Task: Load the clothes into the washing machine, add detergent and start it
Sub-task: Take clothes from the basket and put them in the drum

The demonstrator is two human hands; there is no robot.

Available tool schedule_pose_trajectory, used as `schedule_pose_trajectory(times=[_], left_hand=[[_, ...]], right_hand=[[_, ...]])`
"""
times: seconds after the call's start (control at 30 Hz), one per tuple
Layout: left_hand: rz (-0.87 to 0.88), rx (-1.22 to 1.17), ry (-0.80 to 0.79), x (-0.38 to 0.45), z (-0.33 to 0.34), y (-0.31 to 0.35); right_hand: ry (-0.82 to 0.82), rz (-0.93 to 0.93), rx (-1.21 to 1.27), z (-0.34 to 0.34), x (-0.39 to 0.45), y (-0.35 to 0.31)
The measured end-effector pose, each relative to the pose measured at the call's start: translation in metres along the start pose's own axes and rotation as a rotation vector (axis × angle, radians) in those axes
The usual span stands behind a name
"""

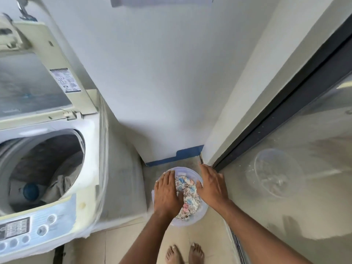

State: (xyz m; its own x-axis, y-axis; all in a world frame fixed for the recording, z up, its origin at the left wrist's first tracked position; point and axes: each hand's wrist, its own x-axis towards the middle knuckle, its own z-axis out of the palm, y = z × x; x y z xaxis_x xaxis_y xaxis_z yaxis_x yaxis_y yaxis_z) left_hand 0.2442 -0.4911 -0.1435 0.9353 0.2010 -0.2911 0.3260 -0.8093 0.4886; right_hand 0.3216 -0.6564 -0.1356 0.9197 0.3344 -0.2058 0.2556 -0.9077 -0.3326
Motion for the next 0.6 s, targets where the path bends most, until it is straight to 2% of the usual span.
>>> schedule_pose_trajectory(times=[0.13,0.4,0.5,0.6], left_hand=[[-0.081,-0.026,0.025,0.031,0.065,-0.037],[-0.177,-0.264,0.132,0.094,0.248,-0.131],[-0.205,-0.277,0.059,0.110,0.318,-0.172],[-0.241,-0.214,-0.079,0.123,0.364,-0.194]], right_hand=[[-0.053,0.074,0.035,0.073,0.022,0.029],[-0.172,0.215,0.136,0.268,0.063,0.089],[-0.243,0.227,0.118,0.336,0.070,0.108],[-0.303,0.226,0.111,0.393,0.074,0.122]])
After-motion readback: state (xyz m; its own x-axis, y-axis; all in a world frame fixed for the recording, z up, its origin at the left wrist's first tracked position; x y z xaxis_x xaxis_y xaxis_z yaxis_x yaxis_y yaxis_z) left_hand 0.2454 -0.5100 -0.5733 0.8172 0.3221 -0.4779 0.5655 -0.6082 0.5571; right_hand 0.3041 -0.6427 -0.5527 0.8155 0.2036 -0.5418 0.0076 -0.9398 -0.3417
